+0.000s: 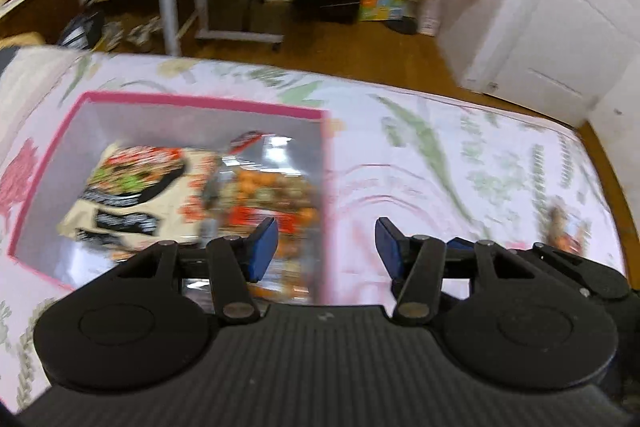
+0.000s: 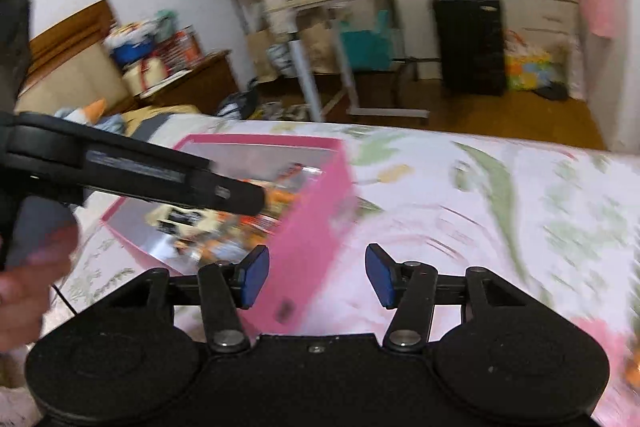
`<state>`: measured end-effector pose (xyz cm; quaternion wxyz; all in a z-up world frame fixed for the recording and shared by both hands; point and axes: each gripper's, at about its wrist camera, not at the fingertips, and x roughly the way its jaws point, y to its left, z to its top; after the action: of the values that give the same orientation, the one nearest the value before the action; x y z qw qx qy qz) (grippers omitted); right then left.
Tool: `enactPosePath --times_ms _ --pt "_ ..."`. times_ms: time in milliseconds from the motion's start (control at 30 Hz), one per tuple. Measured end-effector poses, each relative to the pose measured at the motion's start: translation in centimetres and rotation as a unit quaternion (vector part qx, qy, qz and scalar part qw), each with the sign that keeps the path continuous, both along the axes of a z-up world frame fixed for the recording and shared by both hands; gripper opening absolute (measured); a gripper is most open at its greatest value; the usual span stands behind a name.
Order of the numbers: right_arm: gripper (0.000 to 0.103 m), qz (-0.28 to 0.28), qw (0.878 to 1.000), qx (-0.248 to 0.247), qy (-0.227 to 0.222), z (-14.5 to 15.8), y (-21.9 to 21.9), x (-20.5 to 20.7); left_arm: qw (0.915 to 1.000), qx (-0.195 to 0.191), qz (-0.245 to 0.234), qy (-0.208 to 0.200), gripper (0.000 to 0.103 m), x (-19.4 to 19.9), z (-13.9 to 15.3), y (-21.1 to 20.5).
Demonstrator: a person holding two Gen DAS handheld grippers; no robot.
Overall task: Organize snacks
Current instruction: 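Grasp the second clear peanut bag with the left gripper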
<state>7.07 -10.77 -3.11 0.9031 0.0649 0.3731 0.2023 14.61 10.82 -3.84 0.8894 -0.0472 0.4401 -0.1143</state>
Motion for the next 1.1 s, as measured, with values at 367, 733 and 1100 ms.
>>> enactPosePath --times_ms 367,733,1100 --pt "0.077 -0.189 0.981 -0.05 0.006 -1.2 -15.0 -5.1 0.9864 -0.082 -0.139 0.031 0.051 -2.1 -1.1 -12.9" --pt "0.09 -0.268 0.963 -0.007 0.015 -7.3 -24.7 -5.7 0.9704 -0.123 -0.191 0.083 0.051 1.4 -7.4 -25.4" --pt "0.101 -0.225 0.973 0.046 0.025 -12.0 -26.4 -3.9 0.9511 -0.105 -0.248 0.151 0.051 5.0 -14.1 -33.0"
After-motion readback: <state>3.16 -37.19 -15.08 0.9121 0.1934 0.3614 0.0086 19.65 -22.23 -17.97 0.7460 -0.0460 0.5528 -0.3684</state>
